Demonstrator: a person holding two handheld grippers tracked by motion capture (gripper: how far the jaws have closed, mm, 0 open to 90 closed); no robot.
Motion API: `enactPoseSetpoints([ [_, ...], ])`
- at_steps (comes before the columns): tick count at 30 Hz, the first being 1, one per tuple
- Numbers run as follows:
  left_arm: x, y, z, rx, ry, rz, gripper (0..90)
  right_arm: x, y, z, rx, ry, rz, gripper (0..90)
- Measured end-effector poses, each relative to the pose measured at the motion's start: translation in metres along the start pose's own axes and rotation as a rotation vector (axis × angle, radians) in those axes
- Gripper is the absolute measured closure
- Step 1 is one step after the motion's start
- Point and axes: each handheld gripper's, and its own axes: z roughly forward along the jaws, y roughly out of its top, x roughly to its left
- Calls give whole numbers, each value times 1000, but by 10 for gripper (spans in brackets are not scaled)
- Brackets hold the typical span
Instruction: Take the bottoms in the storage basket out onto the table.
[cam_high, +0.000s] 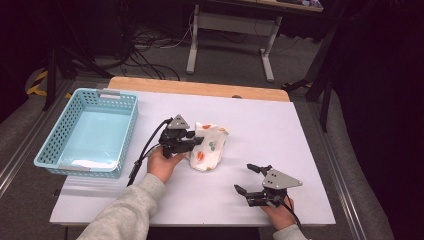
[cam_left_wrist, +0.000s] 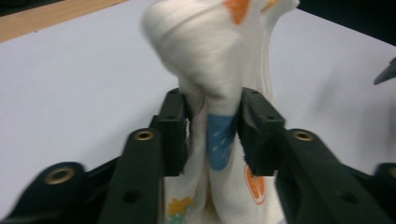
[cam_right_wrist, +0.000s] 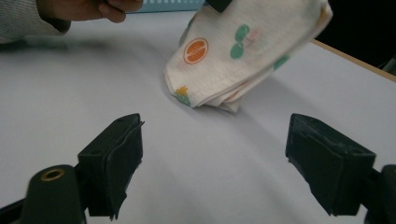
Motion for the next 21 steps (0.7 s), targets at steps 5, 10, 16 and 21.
enactPoseSetpoints([
  [5,10,-2,2,9,37,-77,226,0,0,0,-1,0,-1,192],
  [10,13,-3,0,27,46,-65,145,0,0,0,-1,1,-1,191],
  [16,8,0,-5,8,46,-34,110,0,0,1,2,2,0,191],
  [21,6,3,-13,-34,32,-8,108,-1,0,1,4,3,3,189],
])
